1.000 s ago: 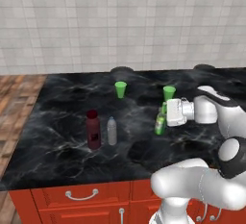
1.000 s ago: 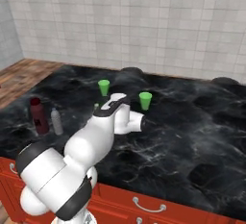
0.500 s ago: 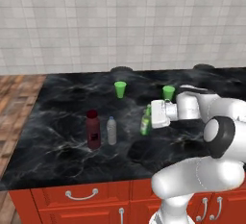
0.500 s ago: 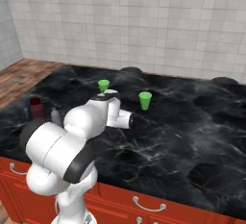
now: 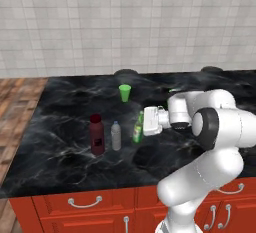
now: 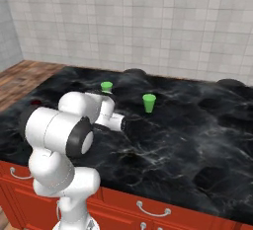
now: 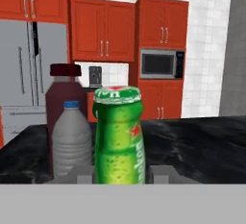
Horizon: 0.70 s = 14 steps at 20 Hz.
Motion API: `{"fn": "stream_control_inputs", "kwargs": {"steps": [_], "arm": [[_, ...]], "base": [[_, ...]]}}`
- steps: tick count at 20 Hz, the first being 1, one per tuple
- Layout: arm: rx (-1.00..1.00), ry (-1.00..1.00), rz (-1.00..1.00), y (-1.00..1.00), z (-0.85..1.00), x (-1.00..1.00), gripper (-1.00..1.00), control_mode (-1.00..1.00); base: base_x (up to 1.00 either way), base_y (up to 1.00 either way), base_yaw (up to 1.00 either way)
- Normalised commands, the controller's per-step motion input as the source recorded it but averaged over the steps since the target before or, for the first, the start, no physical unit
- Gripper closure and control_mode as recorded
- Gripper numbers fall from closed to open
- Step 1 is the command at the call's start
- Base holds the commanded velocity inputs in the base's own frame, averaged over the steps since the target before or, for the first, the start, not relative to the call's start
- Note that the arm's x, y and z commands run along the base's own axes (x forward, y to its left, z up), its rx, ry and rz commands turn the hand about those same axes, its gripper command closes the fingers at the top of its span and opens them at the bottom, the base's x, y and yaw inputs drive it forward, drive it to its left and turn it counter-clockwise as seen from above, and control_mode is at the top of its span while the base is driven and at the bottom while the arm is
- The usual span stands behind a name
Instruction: Place the drinks on the dining counter in a tight cluster.
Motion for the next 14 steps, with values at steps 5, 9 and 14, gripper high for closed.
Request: {"fn": "stream_control_inputs", "kwargs": {"steps": [5,9,14], "arm": [[0.00,0.05,0.00,0.43,-0.11,0.21,1.00,-1.00],[0.00,0.00,0.00,0.36,-0.19,0.22,1.00,-1.00],[-0.04,-0.01,0.01,0.26,-0.28,0.19,1.00,-1.00]], "base": [[0.00,0.00,0.00],[0.00,0.00,0.00],[0.00,0.00,0.00]]}}
